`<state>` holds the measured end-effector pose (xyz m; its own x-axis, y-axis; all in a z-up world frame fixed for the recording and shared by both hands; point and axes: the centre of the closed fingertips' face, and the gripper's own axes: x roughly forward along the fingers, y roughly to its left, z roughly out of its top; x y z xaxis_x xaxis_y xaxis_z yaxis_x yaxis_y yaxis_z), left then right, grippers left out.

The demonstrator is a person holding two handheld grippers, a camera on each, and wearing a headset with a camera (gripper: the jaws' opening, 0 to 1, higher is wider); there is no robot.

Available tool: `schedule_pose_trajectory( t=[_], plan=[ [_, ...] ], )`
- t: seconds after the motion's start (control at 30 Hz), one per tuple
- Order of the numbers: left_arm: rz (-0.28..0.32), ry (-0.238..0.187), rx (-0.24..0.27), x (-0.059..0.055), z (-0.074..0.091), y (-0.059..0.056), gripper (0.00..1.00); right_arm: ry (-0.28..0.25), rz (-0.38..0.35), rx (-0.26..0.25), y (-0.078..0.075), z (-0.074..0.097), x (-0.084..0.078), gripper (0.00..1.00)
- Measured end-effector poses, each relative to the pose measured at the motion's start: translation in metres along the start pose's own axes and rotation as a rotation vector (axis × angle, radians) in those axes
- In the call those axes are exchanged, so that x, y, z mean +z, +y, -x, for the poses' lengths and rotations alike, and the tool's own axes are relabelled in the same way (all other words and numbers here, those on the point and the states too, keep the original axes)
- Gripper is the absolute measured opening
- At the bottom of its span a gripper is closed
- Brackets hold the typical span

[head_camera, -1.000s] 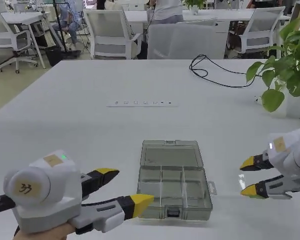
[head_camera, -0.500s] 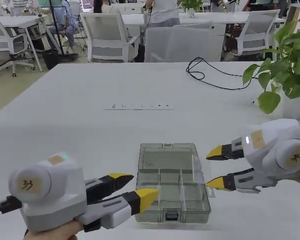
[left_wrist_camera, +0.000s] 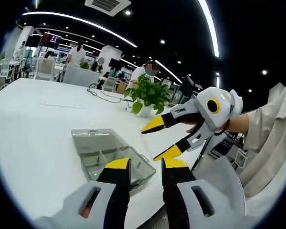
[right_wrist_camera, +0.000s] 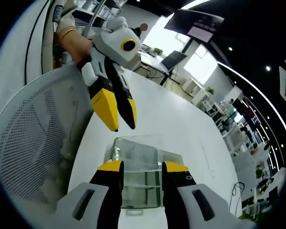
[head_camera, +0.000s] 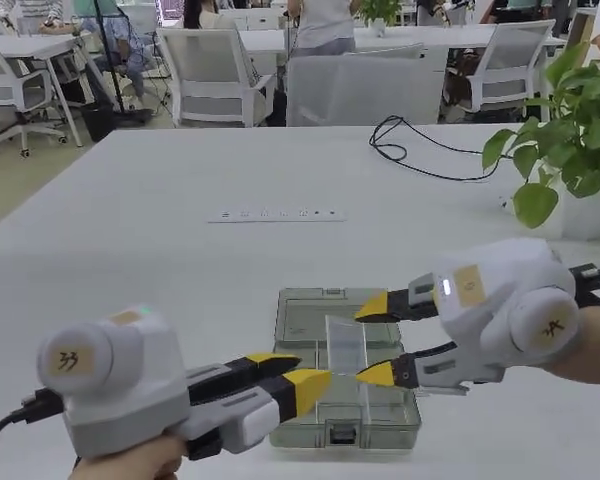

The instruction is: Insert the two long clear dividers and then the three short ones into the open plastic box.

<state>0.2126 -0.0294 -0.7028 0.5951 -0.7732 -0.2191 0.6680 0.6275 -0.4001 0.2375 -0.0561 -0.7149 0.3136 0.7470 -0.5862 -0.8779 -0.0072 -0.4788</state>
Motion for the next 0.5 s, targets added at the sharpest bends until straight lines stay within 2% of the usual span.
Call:
schedule_pose_trajectory(
  t=[0.27, 0.5],
  plan=[
    [0.091, -0.019, -0.008, 0.001, -0.004, 0.001, 0.11, -0.025, 0.023, 0.009, 0.006, -0.008, 0.013, 0.32],
    [0.123, -0.014, -0.014, -0.001, -0.004, 0.002, 0.02, -0.039, 0.038, 0.006, 0.007, -0.012, 0.022, 0.32]
  ],
)
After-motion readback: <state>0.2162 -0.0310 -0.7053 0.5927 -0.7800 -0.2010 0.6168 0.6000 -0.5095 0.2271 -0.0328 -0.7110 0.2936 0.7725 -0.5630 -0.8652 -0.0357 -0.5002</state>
